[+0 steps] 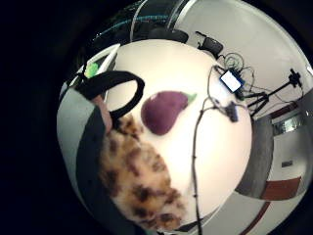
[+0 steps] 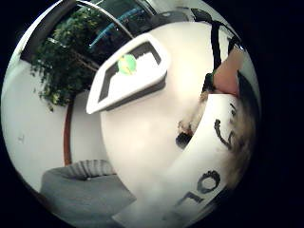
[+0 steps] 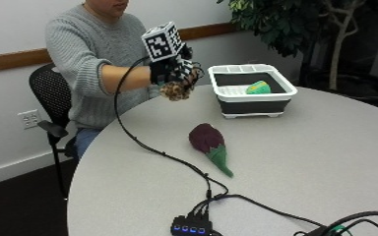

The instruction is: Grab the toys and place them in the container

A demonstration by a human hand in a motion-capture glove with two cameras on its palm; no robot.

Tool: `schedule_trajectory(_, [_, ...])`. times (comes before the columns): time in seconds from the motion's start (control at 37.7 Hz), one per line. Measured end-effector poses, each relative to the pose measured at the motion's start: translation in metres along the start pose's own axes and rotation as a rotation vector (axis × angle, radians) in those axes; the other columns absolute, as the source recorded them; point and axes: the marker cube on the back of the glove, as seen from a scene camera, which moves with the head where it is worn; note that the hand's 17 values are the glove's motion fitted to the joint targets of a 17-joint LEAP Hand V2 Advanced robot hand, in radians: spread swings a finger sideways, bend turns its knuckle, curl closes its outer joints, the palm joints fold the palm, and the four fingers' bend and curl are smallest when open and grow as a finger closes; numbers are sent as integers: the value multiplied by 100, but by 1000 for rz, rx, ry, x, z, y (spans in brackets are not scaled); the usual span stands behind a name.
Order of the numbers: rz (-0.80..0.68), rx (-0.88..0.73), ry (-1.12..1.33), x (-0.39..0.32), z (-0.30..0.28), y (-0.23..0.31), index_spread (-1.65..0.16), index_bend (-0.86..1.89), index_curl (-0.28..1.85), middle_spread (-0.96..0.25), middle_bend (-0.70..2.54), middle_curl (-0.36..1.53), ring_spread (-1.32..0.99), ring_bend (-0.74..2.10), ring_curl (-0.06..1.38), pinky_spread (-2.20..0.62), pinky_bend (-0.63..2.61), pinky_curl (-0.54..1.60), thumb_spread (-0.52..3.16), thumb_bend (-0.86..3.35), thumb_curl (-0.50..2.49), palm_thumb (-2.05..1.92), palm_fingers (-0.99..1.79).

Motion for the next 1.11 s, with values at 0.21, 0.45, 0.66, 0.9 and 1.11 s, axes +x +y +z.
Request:
schedule_trajectory(0.21, [-45, -39, -32, -19, -27, -31, -39, 55, 52, -24, 80, 59, -40, 112, 44, -38, 72, 33, 94, 17, 70, 61, 107])
schedule_trajectory(0.45, [-204, -69, 16, -143, -2, -95, -39, 51, 57, -24, 81, 62, -41, 112, 46, -40, 75, 36, 74, 14, 80, 60, 100])
schedule_trajectory(0.66, [-291, -122, -76, -200, 9, -113, -40, 43, 60, -25, 79, 63, -42, 112, 48, -40, 77, 39, 65, 12, 87, 58, 90])
schedule_trajectory(0.9, [-276, -323, -92, -190, 42, -104, -36, 6, 56, -22, 40, 56, -35, 94, 49, -25, 106, 53, 92, -3, 79, 30, -33])
schedule_trajectory(1.11, [-283, -335, -78, -171, 48, -95, -32, 3, 36, -15, 17, 44, -21, 51, 30, -8, 98, 42, 111, -4, 63, 11, -38])
